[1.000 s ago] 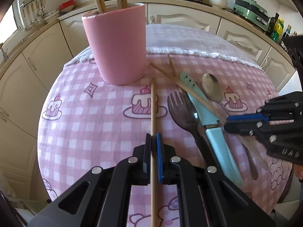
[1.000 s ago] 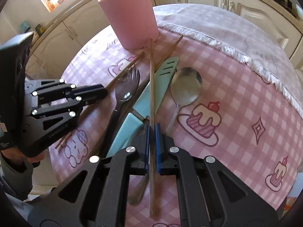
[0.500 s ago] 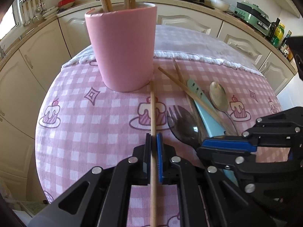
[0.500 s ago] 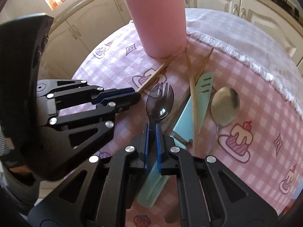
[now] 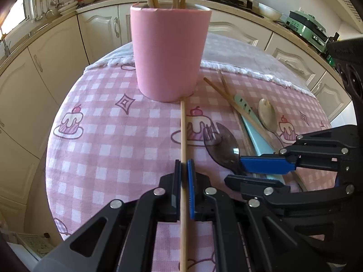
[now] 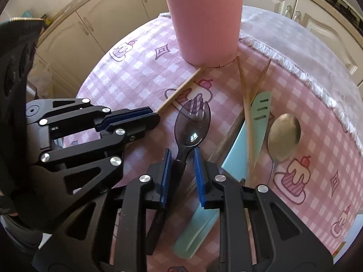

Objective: Organize utensils
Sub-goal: 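Close the right tool on the black fork handle, then lift the black fork with the right tool and carry it over the pink cup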

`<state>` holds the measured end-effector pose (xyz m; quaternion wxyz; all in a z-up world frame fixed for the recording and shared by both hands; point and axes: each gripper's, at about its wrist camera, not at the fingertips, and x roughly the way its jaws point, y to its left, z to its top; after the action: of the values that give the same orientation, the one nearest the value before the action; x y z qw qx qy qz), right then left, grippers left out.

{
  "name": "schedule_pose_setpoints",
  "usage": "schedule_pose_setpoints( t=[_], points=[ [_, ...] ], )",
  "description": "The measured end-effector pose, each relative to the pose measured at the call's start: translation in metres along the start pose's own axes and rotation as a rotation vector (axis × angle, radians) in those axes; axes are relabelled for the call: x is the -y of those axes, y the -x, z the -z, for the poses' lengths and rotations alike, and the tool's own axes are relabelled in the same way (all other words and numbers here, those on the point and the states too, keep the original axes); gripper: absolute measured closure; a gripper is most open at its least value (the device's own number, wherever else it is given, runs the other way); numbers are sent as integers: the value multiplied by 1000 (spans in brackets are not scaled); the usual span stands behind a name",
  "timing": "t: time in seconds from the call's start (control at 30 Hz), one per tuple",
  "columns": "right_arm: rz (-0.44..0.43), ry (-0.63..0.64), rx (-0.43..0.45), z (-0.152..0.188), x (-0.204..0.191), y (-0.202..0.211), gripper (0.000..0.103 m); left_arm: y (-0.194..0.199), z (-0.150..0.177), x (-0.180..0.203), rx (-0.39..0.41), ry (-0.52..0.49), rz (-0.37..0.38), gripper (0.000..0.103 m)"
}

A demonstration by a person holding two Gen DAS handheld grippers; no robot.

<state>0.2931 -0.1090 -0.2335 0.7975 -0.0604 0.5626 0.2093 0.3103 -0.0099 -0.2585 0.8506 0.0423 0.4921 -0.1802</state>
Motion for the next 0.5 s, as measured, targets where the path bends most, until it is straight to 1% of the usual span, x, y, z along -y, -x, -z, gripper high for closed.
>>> schedule_pose_setpoints(
  t=[0.03,0.1,0.17,0.23,0.33,0.4,0.43,0.5],
  points=[
    [18,23,-3,-1,-3,-1,84,-1,-2,-1,-5,0,5,97],
    [38,48,3,1,-7,-2,90,-2,-4,-2,-12,-5,9,97],
    [7,30,15,3,-1,0,93,-3,-7,-2,-13,-13,11,97],
    [-35,-3,36,7,6,7,94,-2,-5,-2,-9,-2,23,98],
    [-62,-31,53,17,15,15,94,2,2,-2,-2,11,28,98],
    [-67,-30,49,19,17,18,96,7,8,0,-2,8,33,98],
    [-70,-22,38,19,16,18,96,9,10,3,-7,-8,28,98],
    [-65,-4,24,17,15,17,96,7,10,7,-18,-34,5,97]
  ],
)
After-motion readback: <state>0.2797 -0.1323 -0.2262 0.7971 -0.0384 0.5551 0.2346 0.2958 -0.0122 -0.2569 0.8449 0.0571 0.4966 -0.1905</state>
